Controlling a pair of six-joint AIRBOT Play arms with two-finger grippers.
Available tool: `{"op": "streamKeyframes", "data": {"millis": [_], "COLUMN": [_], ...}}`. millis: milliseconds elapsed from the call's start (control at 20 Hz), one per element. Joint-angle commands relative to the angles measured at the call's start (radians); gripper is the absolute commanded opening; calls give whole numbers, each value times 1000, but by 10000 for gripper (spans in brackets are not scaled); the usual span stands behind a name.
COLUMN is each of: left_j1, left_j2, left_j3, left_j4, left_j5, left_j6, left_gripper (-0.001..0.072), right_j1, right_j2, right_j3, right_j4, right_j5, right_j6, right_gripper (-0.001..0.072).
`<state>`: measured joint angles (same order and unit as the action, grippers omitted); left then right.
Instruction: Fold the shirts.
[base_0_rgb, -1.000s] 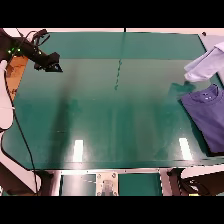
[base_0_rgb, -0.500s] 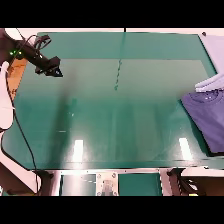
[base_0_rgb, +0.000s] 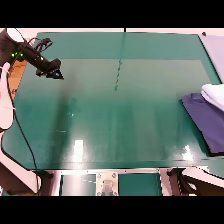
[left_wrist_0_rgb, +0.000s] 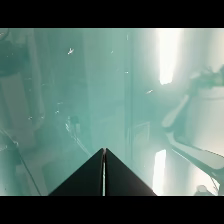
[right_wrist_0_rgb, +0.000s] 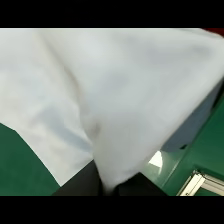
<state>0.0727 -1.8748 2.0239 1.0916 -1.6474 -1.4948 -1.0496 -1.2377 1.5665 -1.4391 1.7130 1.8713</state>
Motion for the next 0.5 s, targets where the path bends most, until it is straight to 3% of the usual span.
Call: {"op": "streamKeyframes", "data": {"millis": [0, 50, 100, 150, 200, 300, 400, 450], "left_j1": [1, 1, 1, 1, 1, 1, 1, 1], "left_j2": [0, 0, 0, 0, 0, 0, 3, 13], "left_j3": [0, 0, 0, 0, 0, 0, 0, 0], "left_j4": [0, 0, 0, 0, -1, -3, -15, -15], "left_j5": [4, 4, 5, 6, 8, 6, 2, 0], "left_j6": [0, 0, 0, 3, 3, 5, 5, 6], "left_gripper": [27, 27, 27, 27, 27, 27, 26, 26], "right_j1": [-32, -32, -32, -31, -31, -30, -26, -10], "right_j2": [29, 28, 26, 22, 13, 0, -1, -2], "right_j3": [-206, -261, -317, -359, -377, -332, -221, -164], "right_j4": [-149, -166, -167, -166, -166, -105, 110, 224], "right_j5": [-28, -58, -90, -108, -108, -104, -113, -126], "right_j6": [2, 2, 3, 2, 3, 3, 2, 2], "right_gripper": [12, 15, 184, 596, 684, 684, 669, 625]}}
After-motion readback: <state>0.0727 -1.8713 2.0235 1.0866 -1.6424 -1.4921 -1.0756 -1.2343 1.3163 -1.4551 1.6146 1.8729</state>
